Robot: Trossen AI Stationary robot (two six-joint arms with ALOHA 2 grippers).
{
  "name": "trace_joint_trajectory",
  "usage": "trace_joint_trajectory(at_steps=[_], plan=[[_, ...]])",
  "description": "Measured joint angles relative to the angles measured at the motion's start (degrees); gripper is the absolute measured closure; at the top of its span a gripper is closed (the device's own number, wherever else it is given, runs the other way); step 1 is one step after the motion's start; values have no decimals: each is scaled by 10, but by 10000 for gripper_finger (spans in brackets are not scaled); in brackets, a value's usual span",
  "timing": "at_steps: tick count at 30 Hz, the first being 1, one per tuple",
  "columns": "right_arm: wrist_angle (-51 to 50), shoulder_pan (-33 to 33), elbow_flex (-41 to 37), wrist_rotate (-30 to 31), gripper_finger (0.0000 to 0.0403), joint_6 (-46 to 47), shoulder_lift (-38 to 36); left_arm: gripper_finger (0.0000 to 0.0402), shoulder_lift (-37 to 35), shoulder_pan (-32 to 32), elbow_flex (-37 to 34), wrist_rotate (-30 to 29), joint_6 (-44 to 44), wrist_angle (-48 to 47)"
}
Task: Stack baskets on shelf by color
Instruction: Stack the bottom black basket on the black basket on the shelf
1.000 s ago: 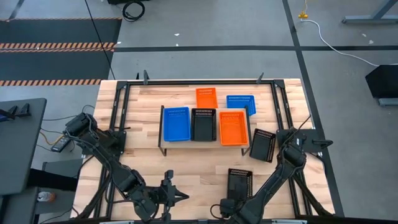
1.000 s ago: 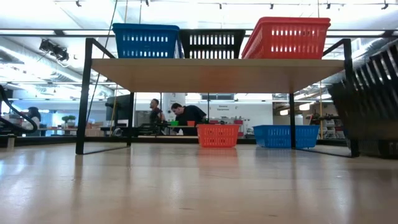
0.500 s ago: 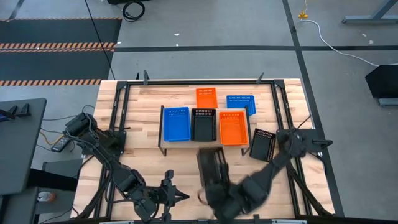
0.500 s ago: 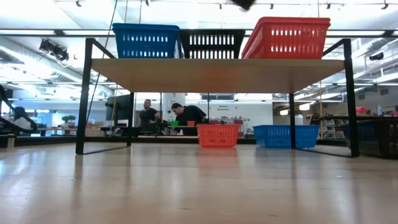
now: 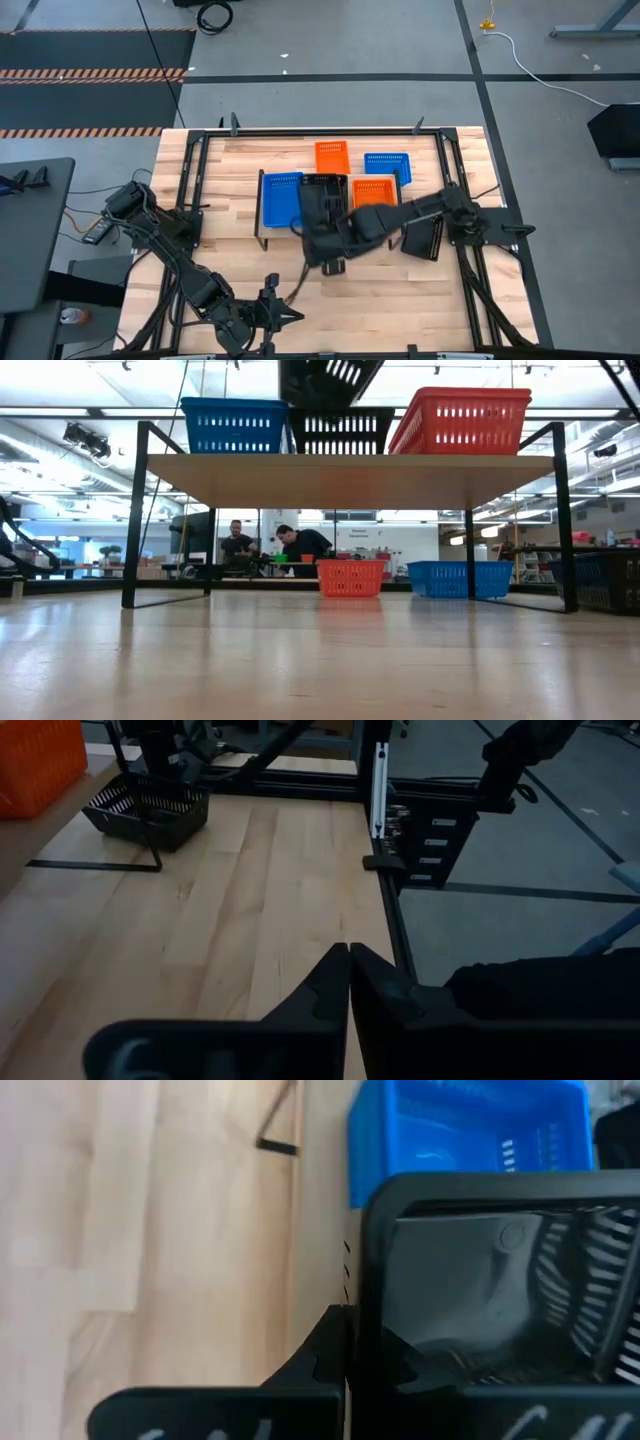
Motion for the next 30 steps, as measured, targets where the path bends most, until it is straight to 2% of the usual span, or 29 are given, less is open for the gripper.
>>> trace_joint_trajectory(at_steps=[7,15,30], plan=[[-32,-53,0,-14,395,-2,2,383,0,0,0,0,0,-5],[-78,-61,0,-26,390,30,2,386,0,0,0,0,1,-18],[-78,-55,0,-30,298,55,2,386,0,0,0,0,-5,-20]])
